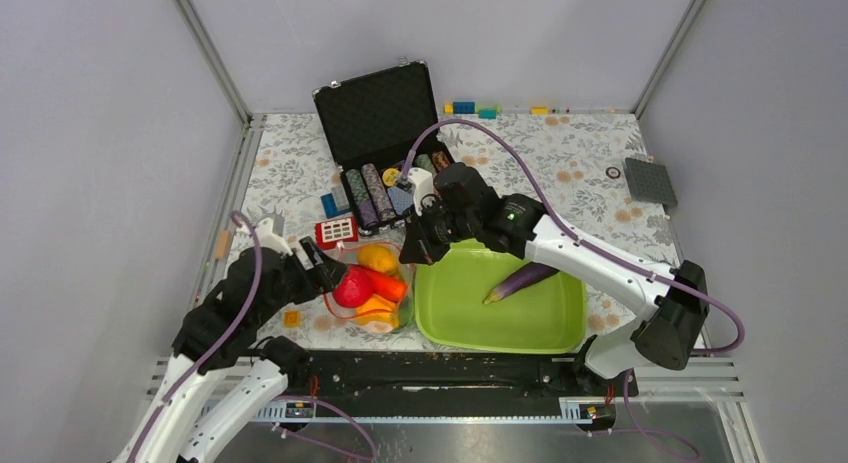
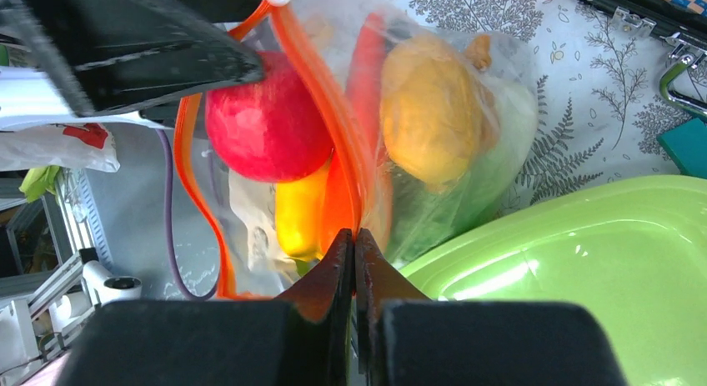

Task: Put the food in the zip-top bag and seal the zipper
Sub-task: Adjust the zipper food storage bag at the center of the board.

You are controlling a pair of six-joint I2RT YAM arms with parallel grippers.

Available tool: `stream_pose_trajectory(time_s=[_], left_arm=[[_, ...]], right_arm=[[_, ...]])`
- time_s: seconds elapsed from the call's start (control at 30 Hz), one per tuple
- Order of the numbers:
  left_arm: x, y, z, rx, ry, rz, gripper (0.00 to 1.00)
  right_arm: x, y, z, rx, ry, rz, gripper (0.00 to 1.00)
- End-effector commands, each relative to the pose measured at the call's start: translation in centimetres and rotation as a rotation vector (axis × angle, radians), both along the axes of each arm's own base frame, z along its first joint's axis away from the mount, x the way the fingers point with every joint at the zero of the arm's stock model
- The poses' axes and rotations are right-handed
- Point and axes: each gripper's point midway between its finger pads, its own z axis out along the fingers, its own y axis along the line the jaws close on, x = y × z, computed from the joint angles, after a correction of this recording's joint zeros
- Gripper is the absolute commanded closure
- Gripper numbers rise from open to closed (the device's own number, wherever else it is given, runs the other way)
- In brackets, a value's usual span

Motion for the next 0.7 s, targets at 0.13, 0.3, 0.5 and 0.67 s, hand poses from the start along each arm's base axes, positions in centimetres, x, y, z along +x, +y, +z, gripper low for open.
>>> stream_pose_trajectory(time_s=[0.13, 0.3, 0.5, 0.67], left_arm=[[1.1, -4.4, -2.3, -0.069, 0.098, -0.153, 0.45], [1.6, -4.6, -1.7, -0.08, 0.074, -0.146, 0.6], [1.9, -2.9, 0.1, -0.029, 0.026, -0.083, 0.7], [2.2, -1.7, 1.2, 0.042, 0.012, -0.057, 0.82]], right_arm=[[0.3, -0.5, 2.9, 0.083, -0.08, 0.002, 1.0], [0.3, -0.4, 2.9, 0.083, -0.078, 0.003, 1.0], [2.4, -1.5, 1.8, -0.029, -0.16, -0.054, 1.0], [4.1, -2.5, 1.3, -0.096, -0.238, -0.102, 0.99]])
